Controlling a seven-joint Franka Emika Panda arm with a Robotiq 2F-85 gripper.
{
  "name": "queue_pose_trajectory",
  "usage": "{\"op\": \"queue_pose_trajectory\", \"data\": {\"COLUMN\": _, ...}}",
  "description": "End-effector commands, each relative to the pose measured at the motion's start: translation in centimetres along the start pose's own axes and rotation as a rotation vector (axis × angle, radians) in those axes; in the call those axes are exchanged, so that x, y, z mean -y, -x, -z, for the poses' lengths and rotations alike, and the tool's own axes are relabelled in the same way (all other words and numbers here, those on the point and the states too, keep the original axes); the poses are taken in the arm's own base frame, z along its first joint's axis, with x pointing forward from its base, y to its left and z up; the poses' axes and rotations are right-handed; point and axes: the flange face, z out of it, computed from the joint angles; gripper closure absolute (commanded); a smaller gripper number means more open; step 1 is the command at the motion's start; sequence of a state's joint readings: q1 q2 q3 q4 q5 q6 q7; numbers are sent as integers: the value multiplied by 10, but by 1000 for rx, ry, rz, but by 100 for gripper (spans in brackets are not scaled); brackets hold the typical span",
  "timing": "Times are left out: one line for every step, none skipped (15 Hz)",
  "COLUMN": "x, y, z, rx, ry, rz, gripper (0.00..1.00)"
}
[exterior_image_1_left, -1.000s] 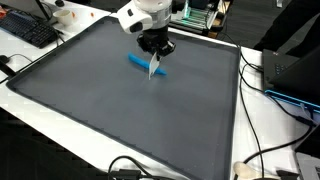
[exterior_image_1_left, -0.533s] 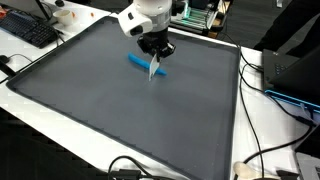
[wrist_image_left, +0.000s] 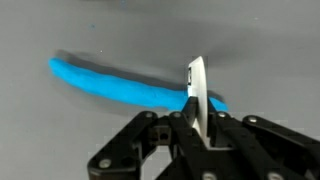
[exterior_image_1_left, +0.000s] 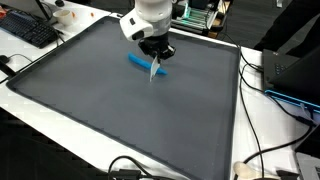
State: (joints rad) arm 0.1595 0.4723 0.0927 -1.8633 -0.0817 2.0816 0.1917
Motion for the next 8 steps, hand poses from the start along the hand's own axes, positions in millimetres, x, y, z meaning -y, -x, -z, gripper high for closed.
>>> {"op": "queue_pose_trajectory", "data": {"x": 3, "y": -1, "z": -24, "rx": 25, "ry": 13, "rz": 8, "gripper": 98}}
{"op": "queue_pose_trajectory", "data": {"x": 3, "y": 0, "z": -26, "rx": 30, "ry": 14, "rz": 9, "gripper": 98}}
{"op": "queue_pose_trajectory", "data": {"x": 4, "y": 0, "z": -27, "rx": 35, "ry": 10, "rz": 8, "gripper": 98}}
{"op": "queue_pose_trajectory", "data": {"x": 4, "y": 0, "z": -28, "rx": 41, "ry": 0, "rz": 9, "gripper": 98}}
{"op": "queue_pose_trajectory", "data": {"x": 5, "y": 1, "z": -28, "rx": 44, "ry": -13, "rz": 11, "gripper": 98}}
{"op": "queue_pose_trajectory", "data": {"x": 5, "y": 2, "z": -27, "rx": 46, "ry": -33, "rz": 10, "gripper": 98}}
{"op": "queue_pose_trajectory", "data": {"x": 5, "y": 2, "z": -25, "rx": 47, "ry": -46, "rz": 8, "gripper": 98}}
{"op": "queue_pose_trajectory", "data": {"x": 4, "y": 3, "z": -23, "rx": 45, "ry": -49, "rz": 3, "gripper": 98}}
